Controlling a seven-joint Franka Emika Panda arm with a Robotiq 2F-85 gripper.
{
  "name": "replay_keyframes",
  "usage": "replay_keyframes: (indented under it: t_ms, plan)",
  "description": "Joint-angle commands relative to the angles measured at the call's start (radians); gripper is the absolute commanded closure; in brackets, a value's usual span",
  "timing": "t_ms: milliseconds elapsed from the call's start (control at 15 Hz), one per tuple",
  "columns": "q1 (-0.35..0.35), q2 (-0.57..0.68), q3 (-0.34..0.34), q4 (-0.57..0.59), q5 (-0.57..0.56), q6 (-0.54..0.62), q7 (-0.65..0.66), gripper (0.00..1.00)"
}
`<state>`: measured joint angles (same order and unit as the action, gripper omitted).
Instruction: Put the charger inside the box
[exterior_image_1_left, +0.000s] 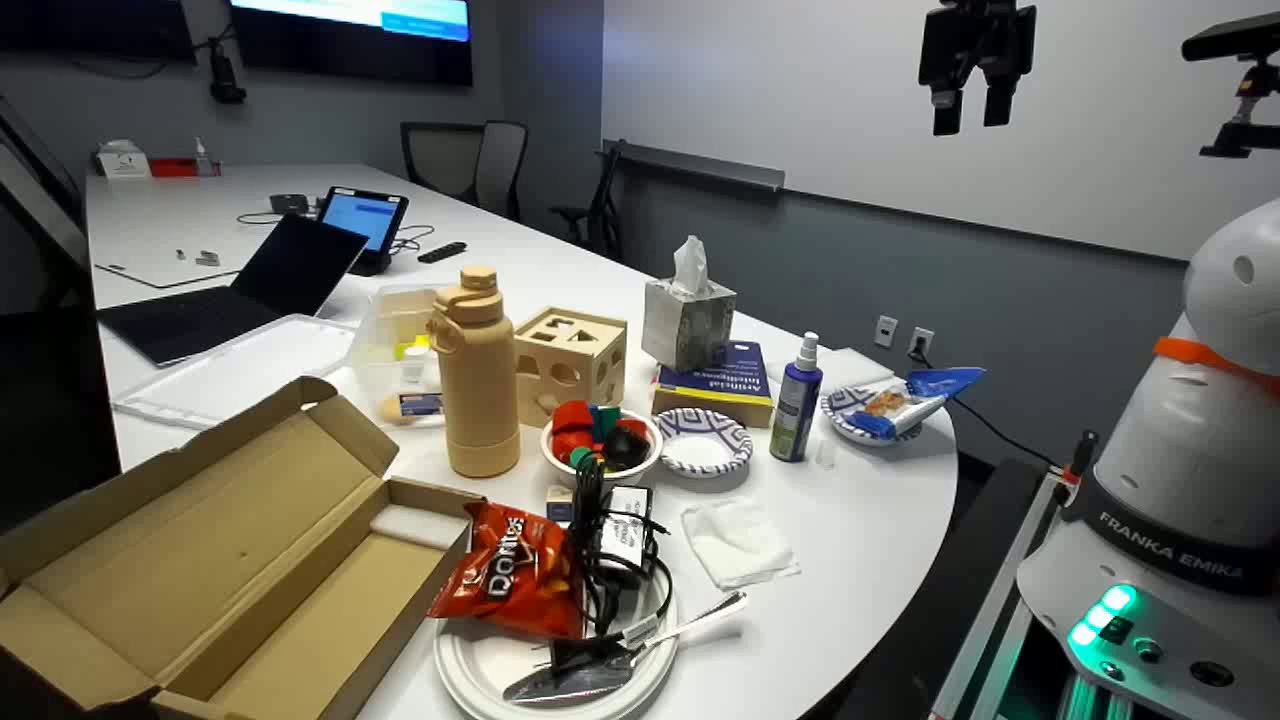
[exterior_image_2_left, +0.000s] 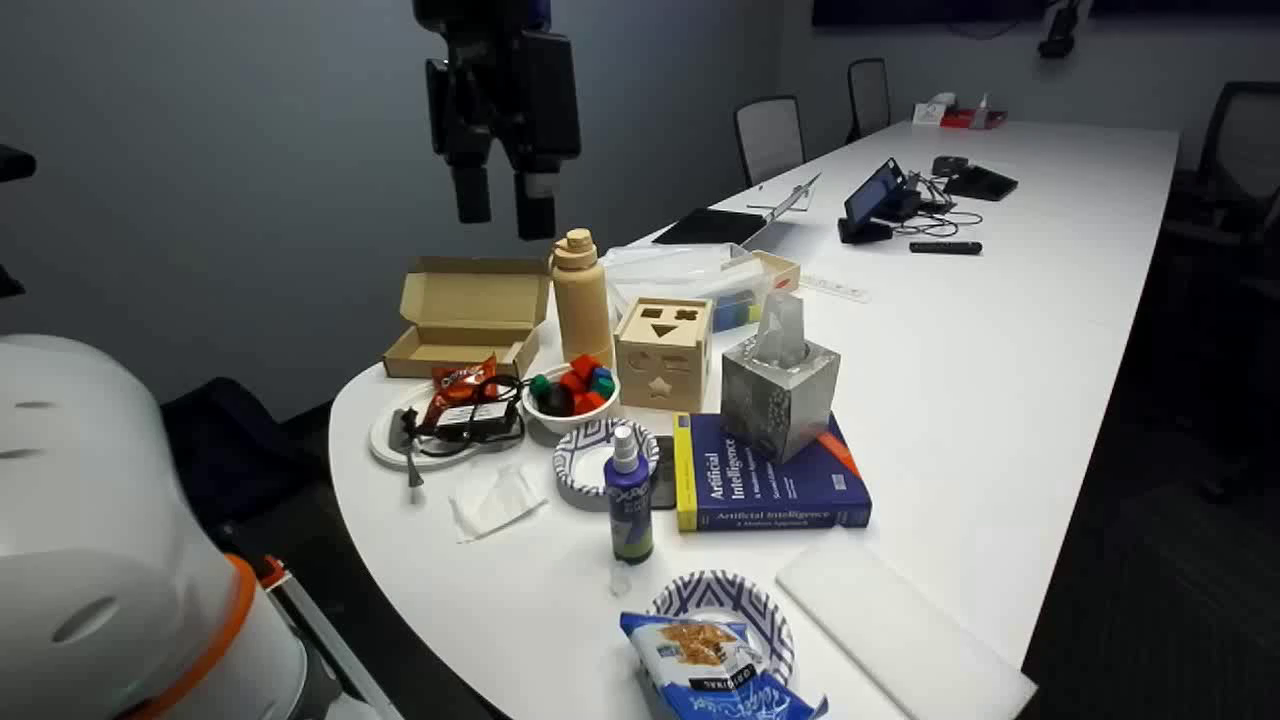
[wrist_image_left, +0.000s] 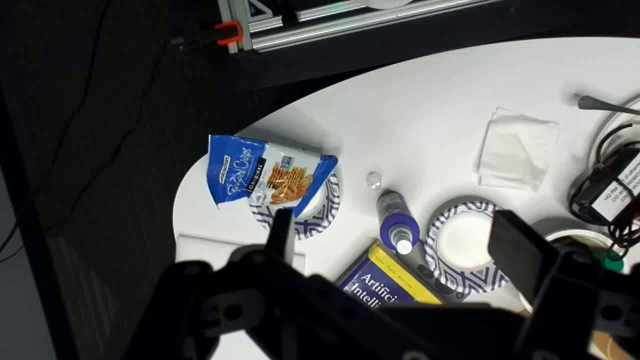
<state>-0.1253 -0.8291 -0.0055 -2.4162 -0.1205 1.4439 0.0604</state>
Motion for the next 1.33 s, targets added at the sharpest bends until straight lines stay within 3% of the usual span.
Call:
replay_keyframes:
  t_ms: [0, 267, 400, 667, 933, 1267]
  plan:
    - [0.018, 0.001, -0.012, 0.003, -0.007, -0.003, 0.011, 0.00]
    - [0.016, 0.011, -0.009, -0.005, 0.005, 0.014, 0.028, 0.00]
    - [0.026, 0.050, 0.032, -0.034, 0.049, 0.042, 0.098, 0.00]
    - [0.088, 0.172, 0.154, -0.078, 0.245, 0.139, 0.280, 0.00]
    - [0.156, 0.370, 0.307, -0.033, 0.388, 0.342, 0.477, 0.00]
    - [0.222, 0.631, 0.415, 0.029, 0.380, 0.722, 0.701, 0.00]
